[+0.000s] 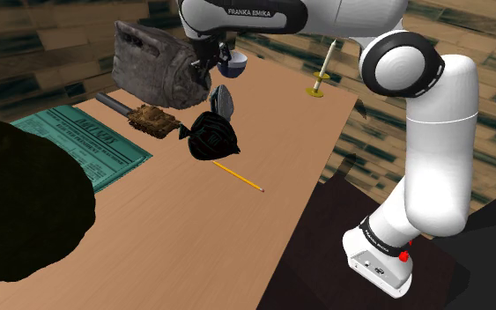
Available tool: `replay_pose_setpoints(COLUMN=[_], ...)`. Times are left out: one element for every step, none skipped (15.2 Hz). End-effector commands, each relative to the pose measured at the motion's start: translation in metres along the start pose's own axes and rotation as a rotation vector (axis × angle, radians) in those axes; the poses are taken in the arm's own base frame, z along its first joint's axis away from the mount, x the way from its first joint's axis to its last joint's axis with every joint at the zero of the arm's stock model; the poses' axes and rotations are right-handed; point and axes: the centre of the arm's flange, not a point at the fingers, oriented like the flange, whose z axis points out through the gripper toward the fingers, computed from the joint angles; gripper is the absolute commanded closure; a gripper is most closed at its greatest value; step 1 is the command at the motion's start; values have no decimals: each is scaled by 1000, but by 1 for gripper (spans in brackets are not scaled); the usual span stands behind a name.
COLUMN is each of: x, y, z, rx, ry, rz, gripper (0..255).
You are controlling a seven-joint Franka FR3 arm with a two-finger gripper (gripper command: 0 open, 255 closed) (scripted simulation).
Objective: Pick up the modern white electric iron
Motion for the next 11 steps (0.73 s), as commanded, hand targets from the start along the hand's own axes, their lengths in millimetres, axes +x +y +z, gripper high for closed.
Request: replay_pose_setpoints(x=[4, 5, 5, 5, 5, 6, 4, 2, 3, 3, 2], y=[-3, -5, -7, -8, -8, -6, -7, -6, -5, -5, -6], z=[18, 23, 28, 31, 31, 29, 28, 26, 27, 27, 26], rx=[-3, -3, -3, -3, -3, -3, -3, -3, -3, -3, -3], ry=[-5, -5, -5, -5, -5, -5, -5, -5, -5, -5, -5], rz=[2, 2, 2, 2, 2, 2, 2, 2, 2, 2, 2], gripper=[0, 0, 0, 0, 0, 255, 255, 255, 255, 255, 255])
